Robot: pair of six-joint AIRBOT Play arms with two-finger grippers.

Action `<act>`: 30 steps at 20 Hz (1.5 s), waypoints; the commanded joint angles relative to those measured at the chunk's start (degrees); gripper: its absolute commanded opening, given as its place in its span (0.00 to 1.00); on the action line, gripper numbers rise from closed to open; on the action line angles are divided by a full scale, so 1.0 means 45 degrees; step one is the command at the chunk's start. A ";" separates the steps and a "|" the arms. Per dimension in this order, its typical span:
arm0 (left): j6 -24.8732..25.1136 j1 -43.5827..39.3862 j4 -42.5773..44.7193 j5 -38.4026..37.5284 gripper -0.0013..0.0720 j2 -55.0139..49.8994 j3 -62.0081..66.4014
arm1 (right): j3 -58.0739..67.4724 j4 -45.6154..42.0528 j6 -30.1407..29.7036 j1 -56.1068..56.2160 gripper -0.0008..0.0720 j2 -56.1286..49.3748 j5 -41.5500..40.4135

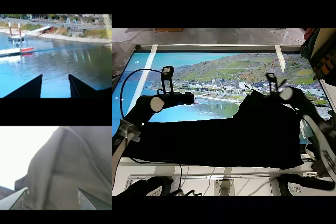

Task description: Fold the clothes and pants, and hang the long-sleeved shirts on hangers.

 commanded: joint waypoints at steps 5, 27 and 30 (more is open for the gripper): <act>-0.0019 -0.0073 -0.0034 0.0078 0.51 -0.0034 -0.0005 | 0.4002 -0.1297 0.2788 0.1535 0.96 -0.4401 0.1035; -0.0015 -0.0078 -0.0039 -0.0816 0.51 -0.0034 -0.0010 | 0.6178 -0.3274 0.2739 0.1540 0.03 -0.1647 0.3240; -0.0019 -0.0102 -0.0049 -0.1375 0.51 -0.0034 -0.0029 | 0.3094 -0.3293 0.2817 0.1647 0.03 0.0869 0.2982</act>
